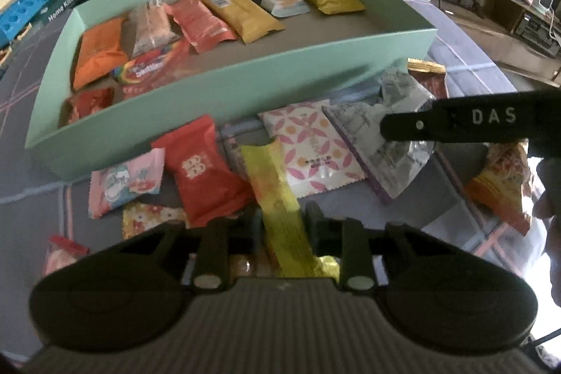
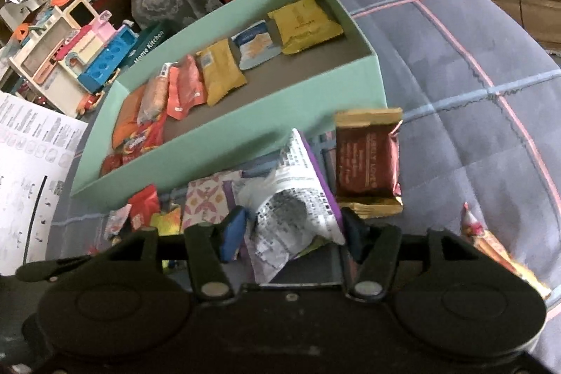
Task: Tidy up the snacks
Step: 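Grasp yellow stick packet with left tool while right tool grasps clear zip bag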
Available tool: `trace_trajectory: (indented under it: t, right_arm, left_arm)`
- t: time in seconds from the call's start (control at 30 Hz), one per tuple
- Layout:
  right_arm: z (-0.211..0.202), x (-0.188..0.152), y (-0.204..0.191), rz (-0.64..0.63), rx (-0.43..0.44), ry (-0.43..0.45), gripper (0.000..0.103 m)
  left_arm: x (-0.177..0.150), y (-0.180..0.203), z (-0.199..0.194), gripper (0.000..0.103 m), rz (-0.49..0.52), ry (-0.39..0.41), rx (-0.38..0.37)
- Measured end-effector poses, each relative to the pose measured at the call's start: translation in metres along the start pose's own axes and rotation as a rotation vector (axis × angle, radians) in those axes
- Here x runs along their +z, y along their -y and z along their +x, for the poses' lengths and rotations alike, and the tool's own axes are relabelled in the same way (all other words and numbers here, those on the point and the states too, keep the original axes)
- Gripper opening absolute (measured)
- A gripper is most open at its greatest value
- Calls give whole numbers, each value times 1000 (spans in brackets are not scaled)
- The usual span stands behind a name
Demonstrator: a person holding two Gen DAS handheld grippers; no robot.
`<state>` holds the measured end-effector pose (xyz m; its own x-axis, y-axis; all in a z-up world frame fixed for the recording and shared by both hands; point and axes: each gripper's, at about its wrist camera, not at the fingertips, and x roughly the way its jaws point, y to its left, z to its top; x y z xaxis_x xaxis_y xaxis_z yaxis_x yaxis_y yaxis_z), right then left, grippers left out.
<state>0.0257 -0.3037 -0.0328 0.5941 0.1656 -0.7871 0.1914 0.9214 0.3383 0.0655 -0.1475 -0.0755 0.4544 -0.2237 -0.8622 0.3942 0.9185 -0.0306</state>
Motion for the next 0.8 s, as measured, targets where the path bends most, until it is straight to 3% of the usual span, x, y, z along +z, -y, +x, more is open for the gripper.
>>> trace_trajectory:
  t: [0.07,0.13,0.43,0.53,0.7,0.8]
  right_arm:
    - [-3,-1,-3,-29,-6,7,49]
    - [-8,0,-4,-35,4,16,46]
    - [-39,3,-8,-60,8,70,42]
    - [-49,5,-7,-55,15,84,22]
    - [-53,7,-4,-61,-7,64,22]
    - [-48,4,8,15,-25,40,26]
  left_arm:
    - [0,-5,-2,22,-21,-5,-3]
    - [0,-12,-5,20,-48,-8,-10]
    - [-2,-15,-33,20,-68,48,-52]
    - [-3,-13,-42,20,-74,63,-64]
    - [-1,-12,-49,20,-72,84,-67]
    - [-4,-15,-49,20,-84,76,-69]
